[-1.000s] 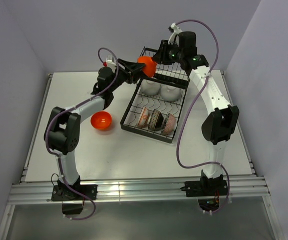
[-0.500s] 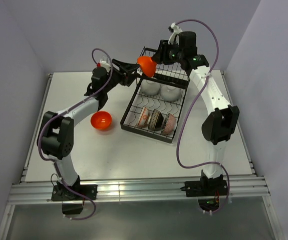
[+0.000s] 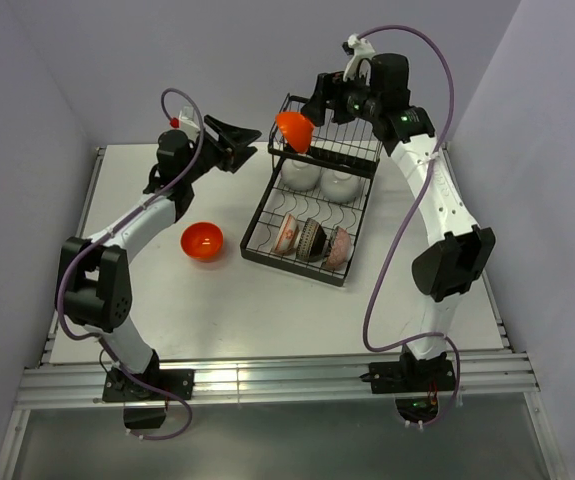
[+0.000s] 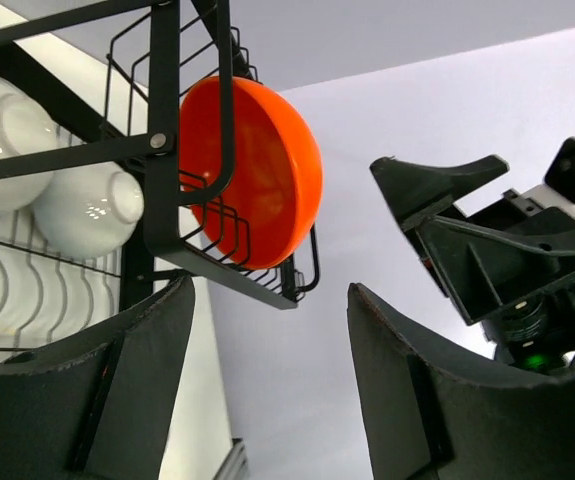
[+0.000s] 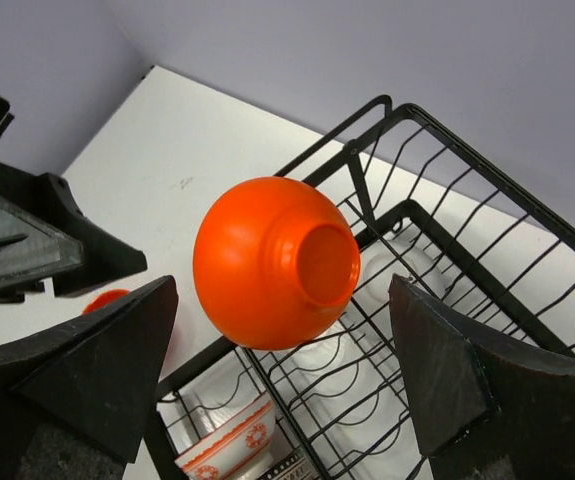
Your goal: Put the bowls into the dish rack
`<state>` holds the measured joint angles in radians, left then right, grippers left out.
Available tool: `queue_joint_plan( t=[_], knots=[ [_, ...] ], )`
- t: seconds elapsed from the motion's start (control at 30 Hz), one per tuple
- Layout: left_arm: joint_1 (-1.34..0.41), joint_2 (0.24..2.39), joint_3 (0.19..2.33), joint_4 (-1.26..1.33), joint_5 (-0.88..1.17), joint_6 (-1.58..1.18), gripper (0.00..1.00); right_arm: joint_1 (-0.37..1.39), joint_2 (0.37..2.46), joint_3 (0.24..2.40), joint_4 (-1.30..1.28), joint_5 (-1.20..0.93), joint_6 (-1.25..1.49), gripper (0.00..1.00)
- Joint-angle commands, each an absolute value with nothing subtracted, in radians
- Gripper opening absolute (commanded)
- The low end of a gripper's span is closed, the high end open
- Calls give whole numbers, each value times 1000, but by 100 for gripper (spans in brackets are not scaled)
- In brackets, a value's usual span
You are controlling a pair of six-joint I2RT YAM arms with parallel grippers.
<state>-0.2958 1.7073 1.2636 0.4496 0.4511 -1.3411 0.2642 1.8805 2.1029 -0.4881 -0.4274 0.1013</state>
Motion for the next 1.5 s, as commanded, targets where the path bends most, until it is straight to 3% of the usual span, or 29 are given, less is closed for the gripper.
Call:
queue_joint_plan(
  t=[0.0, 0.27, 0.5, 1.47],
  knots=[
    [-282, 1651, 1261, 449, 508, -1257, 68, 268, 1861, 2137, -509, -485, 40, 93],
    [-279, 1637, 1299, 437, 610, -1174, 70, 281, 1911, 2200, -612, -505, -113, 100],
    [-278, 1609, 1305, 422, 676, -1104, 83, 336, 1950, 2256, -702, -407, -259, 100],
    [-252, 1589, 1262, 434, 693, -1106, 83, 391, 2065, 2315, -721, -342, -317, 99]
  ],
)
